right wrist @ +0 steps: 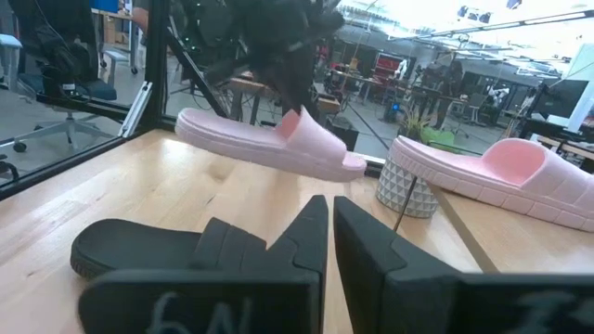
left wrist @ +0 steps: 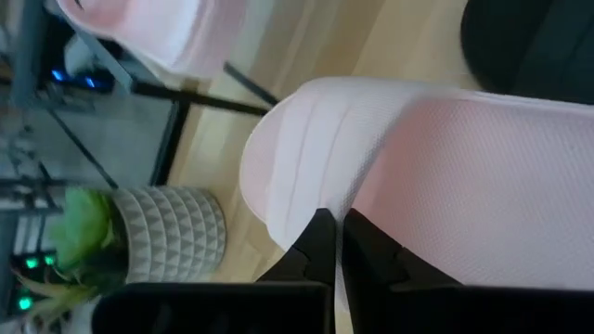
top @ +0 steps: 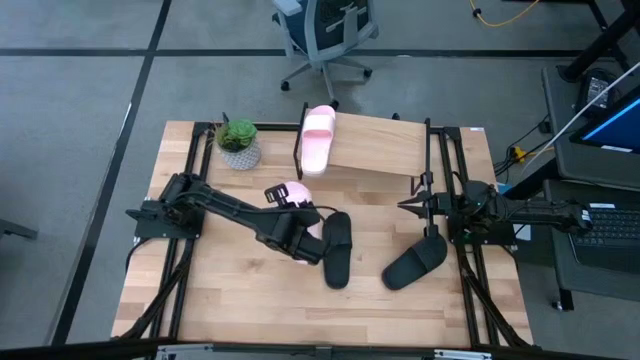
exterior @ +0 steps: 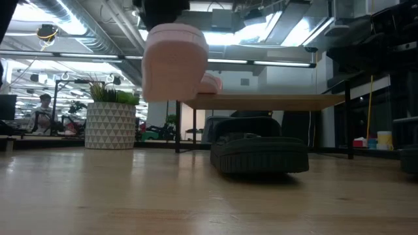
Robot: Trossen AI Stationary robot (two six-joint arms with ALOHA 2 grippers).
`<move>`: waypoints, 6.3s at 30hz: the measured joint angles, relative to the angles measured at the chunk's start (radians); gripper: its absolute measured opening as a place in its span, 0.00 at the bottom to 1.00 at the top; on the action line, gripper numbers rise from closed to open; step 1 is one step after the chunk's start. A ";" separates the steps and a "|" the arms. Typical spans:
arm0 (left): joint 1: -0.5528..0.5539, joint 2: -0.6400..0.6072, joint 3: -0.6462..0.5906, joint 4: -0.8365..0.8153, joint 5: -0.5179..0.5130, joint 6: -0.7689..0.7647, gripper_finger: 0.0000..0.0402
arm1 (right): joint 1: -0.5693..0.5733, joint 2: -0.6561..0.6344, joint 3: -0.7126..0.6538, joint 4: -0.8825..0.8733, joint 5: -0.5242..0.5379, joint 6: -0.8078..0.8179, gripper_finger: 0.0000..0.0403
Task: Pick and place slides into the shelf
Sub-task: Put the pink slide on the shelf
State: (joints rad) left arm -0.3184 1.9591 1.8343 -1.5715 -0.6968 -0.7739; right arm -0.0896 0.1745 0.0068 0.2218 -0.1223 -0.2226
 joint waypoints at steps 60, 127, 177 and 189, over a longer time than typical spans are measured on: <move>0.284 -0.024 0.331 0.722 0.012 1.210 0.00 | 0.000 0.000 0.000 0.006 0.000 0.001 0.06; 0.599 0.172 0.324 1.000 0.135 1.360 0.00 | 0.002 -0.162 0.180 -0.440 -0.010 0.218 0.06; 0.640 0.208 0.324 0.839 0.056 1.221 0.00 | 0.002 -0.162 0.180 -0.472 -0.009 0.221 0.06; 0.642 0.213 0.325 0.828 0.063 1.227 0.00 | 0.002 -0.161 0.180 -0.474 -0.009 0.220 0.06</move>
State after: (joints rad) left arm 0.3233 2.1719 2.1590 -0.7435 -0.6340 0.4536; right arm -0.0872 0.0132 0.1864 -0.2524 -0.1314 -0.0030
